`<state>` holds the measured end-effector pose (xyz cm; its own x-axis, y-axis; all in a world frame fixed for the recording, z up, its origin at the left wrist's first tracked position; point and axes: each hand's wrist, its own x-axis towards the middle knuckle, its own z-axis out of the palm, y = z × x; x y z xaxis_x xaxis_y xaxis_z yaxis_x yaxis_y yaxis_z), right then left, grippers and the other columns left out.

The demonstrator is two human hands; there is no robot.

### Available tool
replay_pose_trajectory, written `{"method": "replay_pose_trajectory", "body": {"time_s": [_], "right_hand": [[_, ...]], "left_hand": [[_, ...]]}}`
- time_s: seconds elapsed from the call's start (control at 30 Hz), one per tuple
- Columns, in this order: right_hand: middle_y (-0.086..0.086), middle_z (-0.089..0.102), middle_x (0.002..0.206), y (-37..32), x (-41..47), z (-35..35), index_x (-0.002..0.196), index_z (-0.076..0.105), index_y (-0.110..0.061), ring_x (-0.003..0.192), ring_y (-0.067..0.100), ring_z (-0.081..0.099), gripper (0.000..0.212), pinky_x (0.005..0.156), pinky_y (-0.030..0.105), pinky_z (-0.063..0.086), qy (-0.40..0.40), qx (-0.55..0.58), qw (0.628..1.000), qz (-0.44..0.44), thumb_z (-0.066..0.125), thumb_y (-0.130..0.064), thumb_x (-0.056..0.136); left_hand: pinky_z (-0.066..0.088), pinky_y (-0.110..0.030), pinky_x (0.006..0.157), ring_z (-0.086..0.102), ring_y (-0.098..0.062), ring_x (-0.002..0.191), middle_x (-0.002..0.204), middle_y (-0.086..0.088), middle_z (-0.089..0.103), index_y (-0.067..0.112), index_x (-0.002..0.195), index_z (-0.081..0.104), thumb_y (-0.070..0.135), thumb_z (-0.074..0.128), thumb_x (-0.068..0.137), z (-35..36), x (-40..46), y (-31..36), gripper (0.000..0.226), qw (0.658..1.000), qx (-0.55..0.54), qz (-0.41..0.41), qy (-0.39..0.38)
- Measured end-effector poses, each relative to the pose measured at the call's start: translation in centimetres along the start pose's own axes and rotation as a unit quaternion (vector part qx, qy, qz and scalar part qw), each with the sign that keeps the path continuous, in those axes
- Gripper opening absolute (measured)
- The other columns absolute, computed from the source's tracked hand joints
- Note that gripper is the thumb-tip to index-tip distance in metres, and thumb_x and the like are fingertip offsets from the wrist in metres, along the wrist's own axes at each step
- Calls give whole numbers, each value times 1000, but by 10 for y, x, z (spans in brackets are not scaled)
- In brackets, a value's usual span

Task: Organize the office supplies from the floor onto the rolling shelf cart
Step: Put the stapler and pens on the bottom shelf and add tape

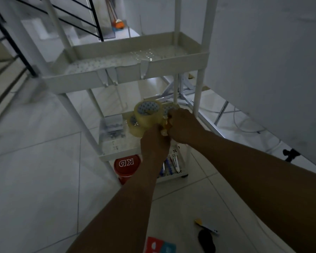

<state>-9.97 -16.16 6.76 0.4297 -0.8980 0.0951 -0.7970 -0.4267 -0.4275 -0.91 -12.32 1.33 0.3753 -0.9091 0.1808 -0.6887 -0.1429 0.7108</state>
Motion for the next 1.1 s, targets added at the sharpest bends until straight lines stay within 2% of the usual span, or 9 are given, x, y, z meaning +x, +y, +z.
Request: {"method": "replay_pose_trajectory", "body": {"time_s": [0.13, 0.23, 0.33, 0.4, 0.53, 0.67, 0.77, 0.9, 1.1], "right_hand": [[9, 61, 94, 5, 19, 8, 101, 58, -5, 80, 22, 59, 24, 69, 31, 50, -22, -29, 999, 36, 63, -21, 84], [4, 60, 78, 11, 28, 17, 79, 57, -11, 72, 21, 61, 11, 55, 27, 50, -33, -25, 996, 73, 65, -17, 82], [-3, 46, 64, 12, 31, 26, 62, 42, -17, 61, 14, 51, 31, 44, 22, 34, -26, 2, 997, 74, 66, -15, 82], [-4, 42, 65, 12, 31, 32, 66, 45, -15, 61, 12, 48, 27, 50, 22, 36, -20, 12, 997, 74, 65, -15, 83], [0, 48, 81, 11, 30, 42, 95, 52, -10, 78, 16, 51, 12, 66, 28, 40, -12, 6, 998, 64, 60, -10, 86], [7, 59, 104, 10, 25, 44, 118, 53, -5, 92, 20, 59, 37, 75, 30, 49, -5, -15, 999, 47, 64, -15, 84], [10, 62, 113, 9, 21, 41, 116, 57, -5, 102, 24, 61, 36, 78, 30, 47, 1, -48, 998, 28, 67, -19, 84], [8, 63, 93, 6, 17, 42, 89, 60, -10, 83, 19, 58, 4, 68, 26, 40, 21, -20, 999, 28, 60, -14, 87], [11, 67, 97, 10, 20, 44, 99, 65, -4, 92, 26, 64, 22, 77, 34, 53, 51, -10, 997, 49, 65, -21, 85]], "left_hand": [[38, -23, 55, 63, -25, 81, 95, -14, 71, 4, 103, 65, 6, 56, 85, 7, 7, 1, 20, 1000, -25, -14, 4], [30, -9, 44, 55, -13, 76, 101, -12, 70, 6, 111, 62, 12, 61, 87, 12, 6, -3, 25, 999, -30, -10, 4], [34, -10, 57, 64, -19, 93, 114, -11, 68, 7, 126, 55, 17, 63, 88, 10, 8, -10, 40, 1000, -20, 7, -11], [33, -12, 63, 65, -21, 98, 116, -10, 67, 8, 130, 52, 21, 63, 88, 8, 8, -14, 45, 1000, -1, 21, -12], [34, -13, 65, 66, -24, 100, 117, -10, 68, 7, 131, 51, 21, 65, 86, 4, 0, -18, 49, 998, 29, 61, -1], [39, -18, 75, 64, -26, 107, 122, -12, 66, 7, 133, 49, 18, 66, 84, -1, -9, -24, 53, 996, 30, 79, 1], [39, -20, 83, 60, -27, 115, 129, -12, 62, 8, 137, 44, 14, 66, 83, -3, -13, -28, 60, 995, 28, 93, -28], [40, -24, 75, 62, -30, 107, 119, -15, 64, 7, 129, 48, 11, 63, 82, -3, -7, -31, 49, 993, 41, 82, -70], [51, -39, 89, 60, -33, 108, 122, -16, 62, 8, 133, 41, 7, 59, 82, -6, -8, -30, 54, 990, 43, 44, -130]]}}
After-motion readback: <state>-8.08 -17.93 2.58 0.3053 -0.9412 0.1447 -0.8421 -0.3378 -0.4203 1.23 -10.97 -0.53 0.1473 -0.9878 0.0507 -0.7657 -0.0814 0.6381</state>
